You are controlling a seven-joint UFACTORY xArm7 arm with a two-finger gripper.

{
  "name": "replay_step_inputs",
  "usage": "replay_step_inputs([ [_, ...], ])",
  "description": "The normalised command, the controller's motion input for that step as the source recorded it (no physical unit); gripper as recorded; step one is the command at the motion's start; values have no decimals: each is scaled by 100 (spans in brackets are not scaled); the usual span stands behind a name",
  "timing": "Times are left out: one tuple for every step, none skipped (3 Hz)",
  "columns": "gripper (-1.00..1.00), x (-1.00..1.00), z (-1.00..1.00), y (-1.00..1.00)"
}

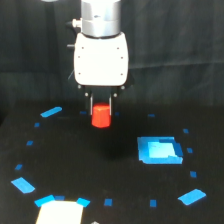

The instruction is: Pick up the red object from the table

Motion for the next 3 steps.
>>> replay_step_inputs([
  [-82, 2, -93, 17],
  [-100, 36, -72, 17],
  [-100, 44, -88, 7],
])
